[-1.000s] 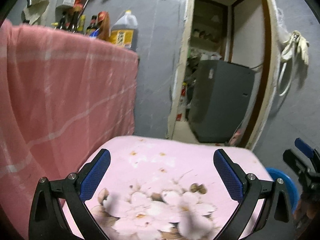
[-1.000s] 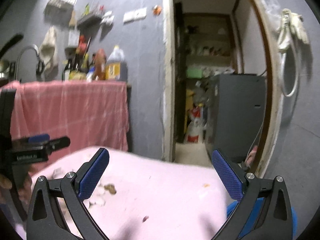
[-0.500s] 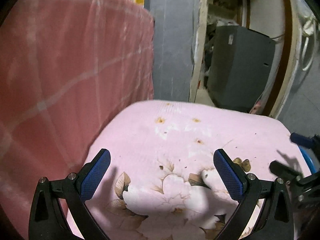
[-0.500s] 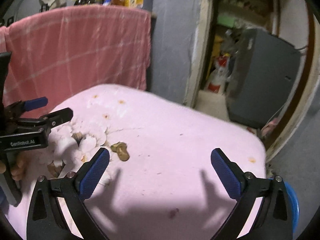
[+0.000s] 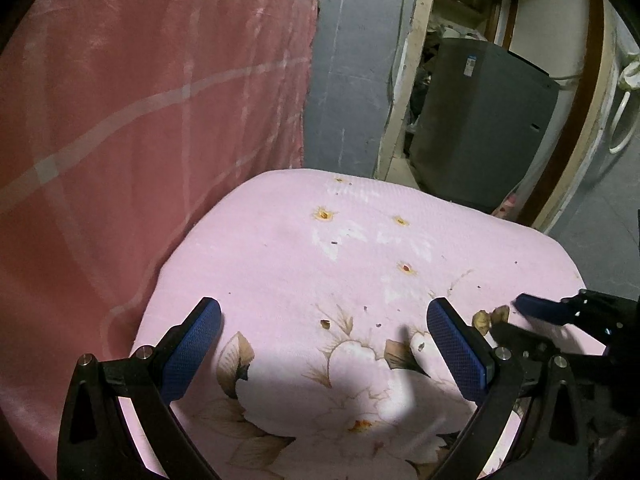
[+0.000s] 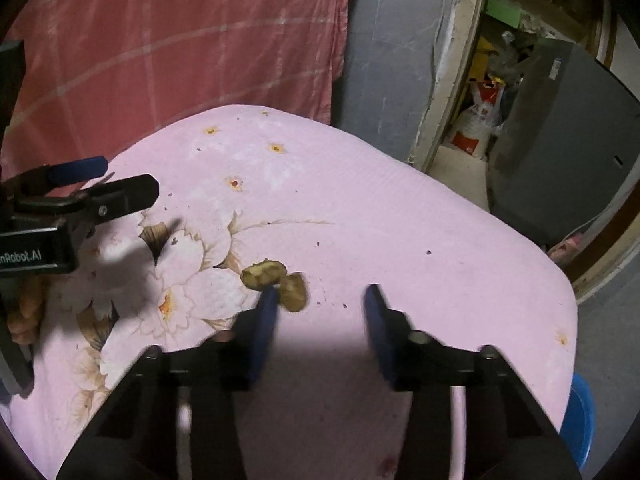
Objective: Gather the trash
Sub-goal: 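Grasp a small brown piece with the right tool, then grasp another brown piece with the left tool while the right tool holds its piece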
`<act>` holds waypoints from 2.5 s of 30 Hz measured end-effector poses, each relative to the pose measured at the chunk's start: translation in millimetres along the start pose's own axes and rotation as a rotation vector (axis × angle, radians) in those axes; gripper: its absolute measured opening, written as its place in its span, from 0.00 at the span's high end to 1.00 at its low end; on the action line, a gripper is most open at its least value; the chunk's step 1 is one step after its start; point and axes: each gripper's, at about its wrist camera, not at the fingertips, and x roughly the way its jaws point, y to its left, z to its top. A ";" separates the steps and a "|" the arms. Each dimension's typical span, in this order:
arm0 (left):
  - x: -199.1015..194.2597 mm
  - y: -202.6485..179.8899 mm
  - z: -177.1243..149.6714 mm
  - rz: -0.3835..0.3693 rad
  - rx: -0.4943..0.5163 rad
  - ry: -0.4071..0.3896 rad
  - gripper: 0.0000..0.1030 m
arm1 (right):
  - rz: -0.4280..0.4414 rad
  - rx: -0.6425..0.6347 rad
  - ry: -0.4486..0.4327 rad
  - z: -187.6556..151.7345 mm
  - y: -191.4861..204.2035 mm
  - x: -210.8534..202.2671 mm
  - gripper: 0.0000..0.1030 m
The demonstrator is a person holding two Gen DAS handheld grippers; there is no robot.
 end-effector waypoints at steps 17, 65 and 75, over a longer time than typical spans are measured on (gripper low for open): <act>14.3 -41.9 1.3 -0.022 0.190 0.034 0.02 | -0.028 0.091 -0.075 -5.2 -32.1 -21.4 0.88; -68.8 -150.3 3.5 -0.303 0.237 -0.284 0.90 | -0.072 0.320 -0.586 -68.7 -78.4 -152.9 0.88; -117.5 -177.2 19.0 -0.385 0.201 -0.469 0.90 | -0.220 0.305 -0.797 -91.2 -80.7 -217.5 0.88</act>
